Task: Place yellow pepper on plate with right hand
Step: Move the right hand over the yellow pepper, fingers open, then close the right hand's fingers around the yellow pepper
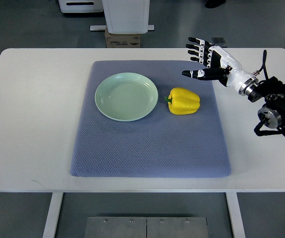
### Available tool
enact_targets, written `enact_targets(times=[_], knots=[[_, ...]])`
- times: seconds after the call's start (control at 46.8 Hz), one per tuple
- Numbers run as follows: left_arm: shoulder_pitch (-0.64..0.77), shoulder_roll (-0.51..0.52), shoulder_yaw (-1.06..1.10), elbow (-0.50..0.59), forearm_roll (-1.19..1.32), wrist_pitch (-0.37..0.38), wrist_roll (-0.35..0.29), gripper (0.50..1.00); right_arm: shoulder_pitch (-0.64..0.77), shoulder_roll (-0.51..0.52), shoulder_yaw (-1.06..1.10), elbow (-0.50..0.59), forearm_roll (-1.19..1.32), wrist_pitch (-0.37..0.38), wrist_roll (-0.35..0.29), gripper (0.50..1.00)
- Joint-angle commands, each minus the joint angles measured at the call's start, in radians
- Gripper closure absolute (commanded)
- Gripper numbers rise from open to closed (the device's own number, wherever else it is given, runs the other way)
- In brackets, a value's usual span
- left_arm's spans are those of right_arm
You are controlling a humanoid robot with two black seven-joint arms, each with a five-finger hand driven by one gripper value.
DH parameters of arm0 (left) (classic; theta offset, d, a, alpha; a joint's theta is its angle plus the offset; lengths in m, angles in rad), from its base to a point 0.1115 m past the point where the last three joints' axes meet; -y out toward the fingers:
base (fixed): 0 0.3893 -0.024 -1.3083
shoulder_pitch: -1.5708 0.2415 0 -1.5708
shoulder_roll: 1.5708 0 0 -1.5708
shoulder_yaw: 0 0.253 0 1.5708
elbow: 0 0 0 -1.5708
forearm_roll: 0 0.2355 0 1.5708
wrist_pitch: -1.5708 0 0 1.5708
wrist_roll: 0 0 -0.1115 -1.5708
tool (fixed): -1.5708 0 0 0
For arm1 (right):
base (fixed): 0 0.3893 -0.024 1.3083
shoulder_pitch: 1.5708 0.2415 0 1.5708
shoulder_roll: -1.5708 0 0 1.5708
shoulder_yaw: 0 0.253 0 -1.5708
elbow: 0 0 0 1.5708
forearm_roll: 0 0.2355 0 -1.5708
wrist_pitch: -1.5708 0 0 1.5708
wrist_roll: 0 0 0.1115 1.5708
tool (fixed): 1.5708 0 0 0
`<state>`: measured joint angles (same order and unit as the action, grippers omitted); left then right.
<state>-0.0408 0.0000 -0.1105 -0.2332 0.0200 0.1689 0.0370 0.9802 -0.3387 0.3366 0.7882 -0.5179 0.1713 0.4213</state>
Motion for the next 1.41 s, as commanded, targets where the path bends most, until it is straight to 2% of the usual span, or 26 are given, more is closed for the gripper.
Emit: enact_targets(times=[0.0, 0.085, 0.278, 0.534, 0.683, 1.132, 1.388], knots=[[0.001, 0.0, 0.0, 0.0, 0.0, 0.0, 0.0, 0.5, 0.054, -0.017, -0.1, 0.002, -0.014, -0.007, 0.016, 0.601], [-0.001, 0.0, 0.0, 0.0, 0.0, 0.0, 0.0, 0.5, 0.113, -0.028, -0.215, 0.002, -0.017, -0.012, 0.042, 0.626], [0.001, 0.0, 0.0, 0.0, 0.0, 0.0, 0.0, 0.5, 0.224, -0.028, -0.419, 0.0, -0.017, -0.019, 0.062, 0.628], [0.001, 0.0, 0.0, 0.0, 0.0, 0.0, 0.0, 0.5, 0.268, -0.014, -0.593, -0.003, -0.021, -0.096, 0.063, 0.626], [0.001, 0.0, 0.0, 0.0, 0.0, 0.0, 0.0, 0.5, 0.293, 0.01, -0.702, -0.007, -0.022, -0.153, 0.085, 0.624], [-0.001, 0.0, 0.0, 0.0, 0.0, 0.0, 0.0, 0.5, 0.308, 0.026, -0.74, -0.006, -0.045, -0.17, 0.093, 0.523], [-0.001, 0.0, 0.0, 0.0, 0.0, 0.0, 0.0, 0.5, 0.307, 0.049, -0.754, -0.009, -0.083, -0.17, 0.091, 0.517]])
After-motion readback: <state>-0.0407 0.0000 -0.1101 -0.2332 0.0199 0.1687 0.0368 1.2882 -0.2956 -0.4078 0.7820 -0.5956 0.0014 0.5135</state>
